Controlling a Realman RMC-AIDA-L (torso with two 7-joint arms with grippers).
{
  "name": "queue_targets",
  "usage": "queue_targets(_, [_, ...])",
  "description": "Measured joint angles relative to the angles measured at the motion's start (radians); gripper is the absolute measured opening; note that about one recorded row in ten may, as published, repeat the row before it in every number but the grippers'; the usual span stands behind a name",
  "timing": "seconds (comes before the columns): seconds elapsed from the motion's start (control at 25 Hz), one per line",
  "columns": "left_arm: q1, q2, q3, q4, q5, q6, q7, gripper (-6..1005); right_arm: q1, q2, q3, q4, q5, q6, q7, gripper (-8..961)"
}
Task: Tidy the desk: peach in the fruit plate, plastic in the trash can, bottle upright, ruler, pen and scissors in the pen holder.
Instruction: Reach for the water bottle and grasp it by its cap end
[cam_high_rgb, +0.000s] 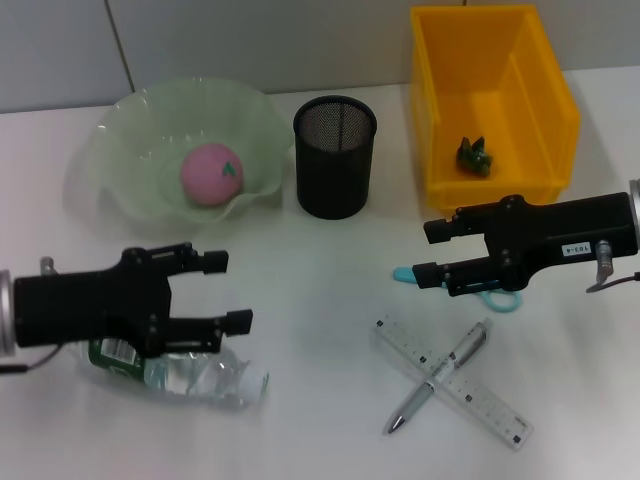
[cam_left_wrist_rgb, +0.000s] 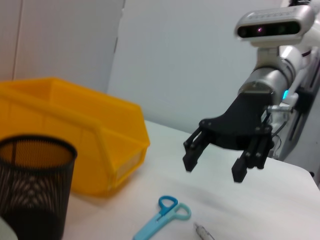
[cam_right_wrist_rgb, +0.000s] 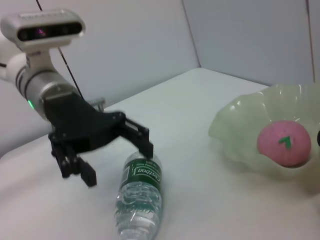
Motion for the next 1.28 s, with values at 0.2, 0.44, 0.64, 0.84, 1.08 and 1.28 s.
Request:
queue_targets(0.2, [-0.008,0.006,0.005,0.186,0.061,0.044,-0.058,754,0.001,0.000,0.000,0.001,-0.009,0.002,0.016,711])
queue_targets(0.44, [-0.051,-0.033,0.010,0.472,0.291,0.096,-0.097,752,0.021,-0.010,0.010,0.003,-0.013,0.004,0.075,711])
queue_targets(0.64, [-0.091,-0.068,0.057,0.614,0.469,0.133,-0.088,750,0.034,-0.020,0.012,0.003,-0.013,0.006,0.134,710])
queue_targets(0.84, [-0.101,-0.073,0.203,0.710,0.590,0.132,-0.079,748,0.046,-0.034,0.003,0.005,-0.013,0.006,0.178,710])
queue_targets(1.08, [-0.101,-0.082,0.346,0.765,0.725,0.094,-0.102,746,0.084,-0.063,0.004,0.049,-0.033,0.006,0.206,710])
queue_targets(1.28, [-0.104,-0.085,0.443,0.781,0.799,0.068,-0.148,744,0.094,-0.065,0.003,0.054,-0.040,0.020,0.208,710])
